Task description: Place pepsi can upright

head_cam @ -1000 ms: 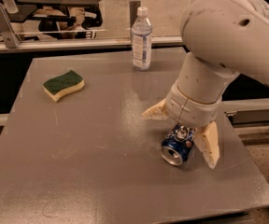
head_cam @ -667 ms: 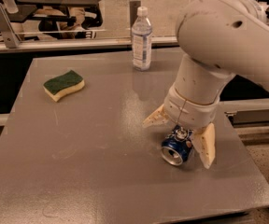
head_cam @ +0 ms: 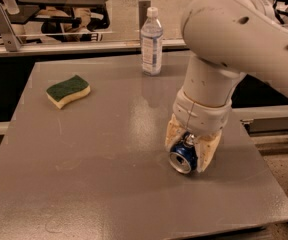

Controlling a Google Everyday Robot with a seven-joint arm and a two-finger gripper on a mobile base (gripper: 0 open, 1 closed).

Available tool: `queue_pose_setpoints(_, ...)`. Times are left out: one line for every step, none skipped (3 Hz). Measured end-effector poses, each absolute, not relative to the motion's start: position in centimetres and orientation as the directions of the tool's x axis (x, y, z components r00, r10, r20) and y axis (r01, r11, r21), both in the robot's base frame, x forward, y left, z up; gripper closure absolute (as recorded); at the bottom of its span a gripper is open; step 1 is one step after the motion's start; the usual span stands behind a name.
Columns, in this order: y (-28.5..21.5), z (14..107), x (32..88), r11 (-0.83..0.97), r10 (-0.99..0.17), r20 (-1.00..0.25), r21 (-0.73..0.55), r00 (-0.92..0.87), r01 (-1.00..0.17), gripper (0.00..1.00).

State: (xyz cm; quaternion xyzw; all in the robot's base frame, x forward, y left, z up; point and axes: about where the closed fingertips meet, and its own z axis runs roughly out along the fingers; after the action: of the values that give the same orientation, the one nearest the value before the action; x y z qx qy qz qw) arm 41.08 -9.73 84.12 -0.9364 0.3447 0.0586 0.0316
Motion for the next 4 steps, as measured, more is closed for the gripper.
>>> queue_pose_setpoints(-10.0,86.0,42.0,-0.674,-0.719,-0.183,-0.048,0.670,-0.737,0.83)
queue_pose_setpoints(-10.8,89.3,43.6,-0.498,-0.808,-0.296,-0.117,0.509,-0.859,1.00)
queue_pose_setpoints(-11.6,92.1,45.0,-0.301,-0.822,-0.456,-0.161,0.341,-0.940,1.00)
queue_pose_setpoints(-12.1,93.4,45.8,-0.126,-0.755,-0.625,-0.157,0.197,-0.980,1.00)
